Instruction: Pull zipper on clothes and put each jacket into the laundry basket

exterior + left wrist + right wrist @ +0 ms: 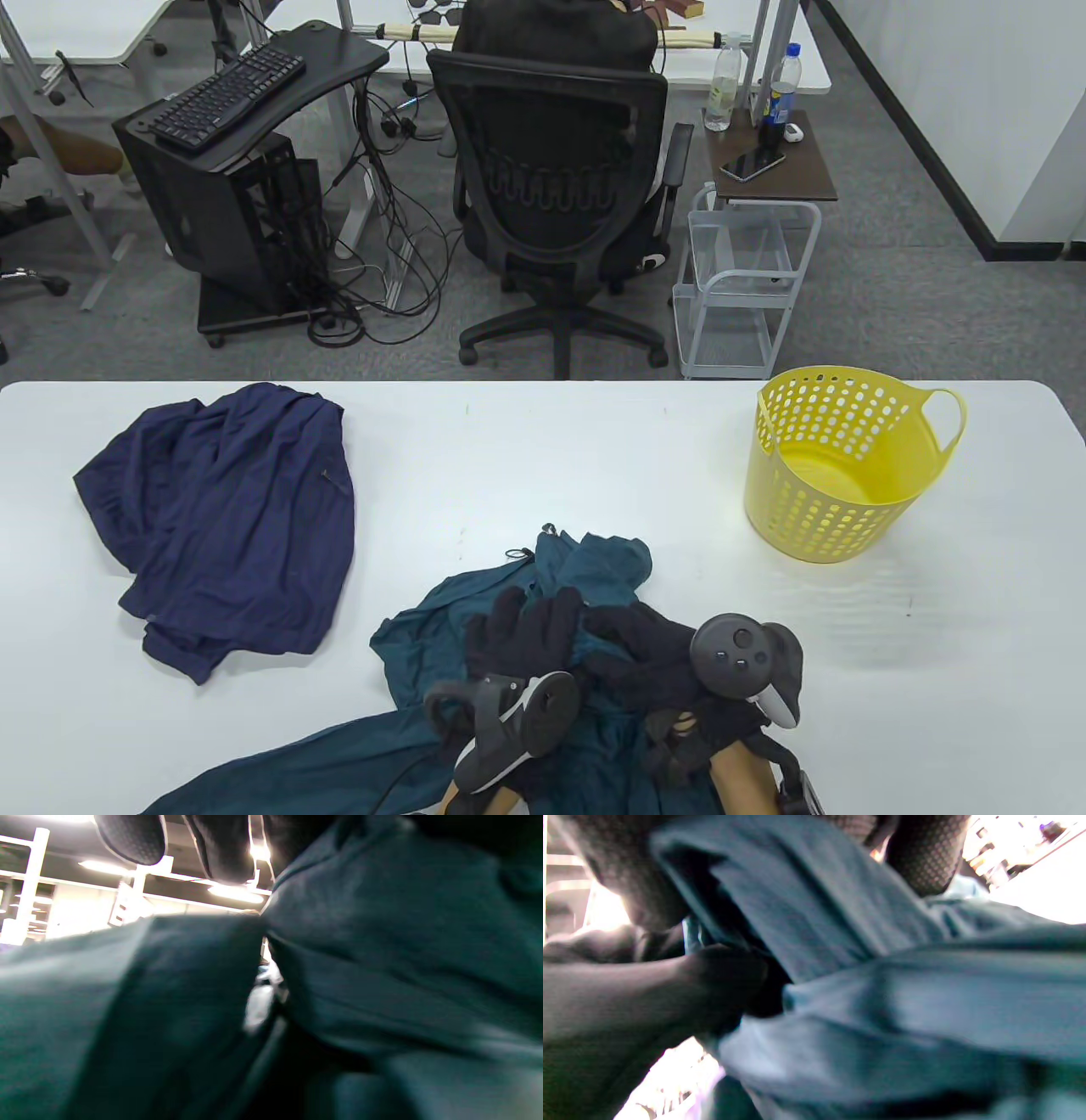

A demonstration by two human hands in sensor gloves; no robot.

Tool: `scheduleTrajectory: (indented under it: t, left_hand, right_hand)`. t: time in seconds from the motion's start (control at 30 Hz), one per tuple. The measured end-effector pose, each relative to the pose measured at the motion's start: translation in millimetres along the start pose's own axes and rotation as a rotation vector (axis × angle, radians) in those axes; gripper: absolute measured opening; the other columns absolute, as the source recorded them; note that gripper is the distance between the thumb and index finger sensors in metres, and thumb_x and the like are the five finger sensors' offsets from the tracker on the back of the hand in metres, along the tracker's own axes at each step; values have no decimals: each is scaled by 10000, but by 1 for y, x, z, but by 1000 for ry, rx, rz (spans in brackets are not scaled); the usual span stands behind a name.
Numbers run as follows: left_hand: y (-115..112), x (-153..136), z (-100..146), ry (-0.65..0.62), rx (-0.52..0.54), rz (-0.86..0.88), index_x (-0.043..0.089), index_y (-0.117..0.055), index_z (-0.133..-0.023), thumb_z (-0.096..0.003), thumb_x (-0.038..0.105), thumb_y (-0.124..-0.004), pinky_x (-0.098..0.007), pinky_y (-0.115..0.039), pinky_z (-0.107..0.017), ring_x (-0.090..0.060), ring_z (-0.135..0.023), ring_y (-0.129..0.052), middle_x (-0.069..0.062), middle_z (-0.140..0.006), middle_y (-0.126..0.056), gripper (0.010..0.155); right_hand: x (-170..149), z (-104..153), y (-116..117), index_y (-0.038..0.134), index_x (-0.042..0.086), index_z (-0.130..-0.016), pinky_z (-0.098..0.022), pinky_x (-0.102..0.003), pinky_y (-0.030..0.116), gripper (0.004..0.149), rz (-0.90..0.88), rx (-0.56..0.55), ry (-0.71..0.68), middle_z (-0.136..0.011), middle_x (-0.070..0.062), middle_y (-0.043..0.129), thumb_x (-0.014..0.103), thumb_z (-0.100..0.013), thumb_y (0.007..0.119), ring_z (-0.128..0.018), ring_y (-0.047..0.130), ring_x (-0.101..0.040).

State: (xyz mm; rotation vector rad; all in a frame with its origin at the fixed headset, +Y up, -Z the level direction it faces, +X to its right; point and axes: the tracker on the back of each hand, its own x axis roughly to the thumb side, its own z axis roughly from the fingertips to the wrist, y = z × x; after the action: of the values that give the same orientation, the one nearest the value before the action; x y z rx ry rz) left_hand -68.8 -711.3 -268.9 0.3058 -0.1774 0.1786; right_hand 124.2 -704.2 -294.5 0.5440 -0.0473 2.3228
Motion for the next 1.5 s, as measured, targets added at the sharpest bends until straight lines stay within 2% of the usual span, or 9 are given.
scheduleTrajectory:
  t: [0.13, 0.23, 0.4, 0.53, 0.6, 0.7, 0.8, 1.23, 1.5]
  left_hand:
    - [-8, -8, -3, 31, 13, 3, 403, -865, -842, -401, 563, -735, -628, -677, -639, -245, -874, -907, 175, -747, -1036, 487]
    - [-5, -8, -2, 5, 55, -28, 431, -888, -800, -393, 602, -712, -616, -686, -644, -204, -856, -931, 221, -673, -1052, 475]
    - [0, -6, -1, -20, 90, -78, 472, -875, -804, -387, 589, -736, -629, -664, -655, -205, -876, -909, 239, -692, -1038, 455]
    - [0, -6, -1, -1, 109, -87, 472, -866, -812, -391, 564, -742, -627, -660, -658, -208, -879, -904, 243, -704, -1029, 449]
    - [0, -9, -2, 13, 118, -87, 467, -868, -810, -391, 558, -746, -628, -662, -655, -209, -875, -907, 239, -698, -1031, 446]
    - [-2, -18, -4, 47, 118, -80, 457, -875, -809, -390, 552, -751, -633, -659, -652, -215, -870, -910, 233, -696, -1035, 447]
    - [-8, -27, -8, 82, 92, -72, 453, -882, -803, -386, 556, -755, -640, -655, -649, -224, -866, -912, 229, -692, -1041, 448]
    - [-15, -21, -11, 89, 59, -102, 492, -865, -804, -386, 578, -754, -632, -651, -660, -206, -885, -901, 263, -716, -1029, 441]
    - [-12, -23, -12, 109, 81, -99, 495, -860, -800, -390, 576, -749, -628, -650, -664, -192, -888, -900, 281, -718, -1024, 433]
  right_hand:
    - [4, -5, 23, 658, 296, -1003, -610, -492, 778, 739, 253, 67, 54, -828, 78, 852, 471, -361, 978, -410, 999, -64]
    - [6, -6, 28, 674, 310, -995, -583, -447, 806, 644, 468, -59, 150, -818, 98, 868, 483, -416, 895, -386, 999, -37]
    - [5, 0, 13, 748, 321, -964, -570, -470, 796, 531, 515, -293, 239, -834, 78, 906, 476, -463, 834, -401, 996, -64]
    - [5, 4, 3, 779, 355, -940, -579, -473, 787, 490, 607, -386, 297, -835, 93, 922, 487, -470, 818, -417, 1000, -83]
    - [1, 5, 0, 798, 358, -924, -569, -463, 800, 467, 610, -380, 315, -816, 95, 944, 481, -474, 814, -384, 1016, -91]
    - [-8, 1, 10, 827, 361, -902, -559, -467, 803, 446, 561, -229, 301, -797, 94, 963, 444, -465, 849, -371, 1019, -97]
    - [-14, -4, 21, 836, 384, -892, -585, -478, 778, 436, 581, -78, 394, -814, 104, 946, 457, -462, 853, -419, 1008, -105]
    - [-67, -6, 0, 763, 389, -952, -643, -531, 703, 515, 560, -140, 652, -987, 77, 849, 487, -458, 870, -675, 959, -210]
    - [-72, -4, -8, 721, 392, -986, -670, -571, 651, 529, 606, -204, 740, -1054, 50, 804, 461, -476, 844, -782, 906, -265]
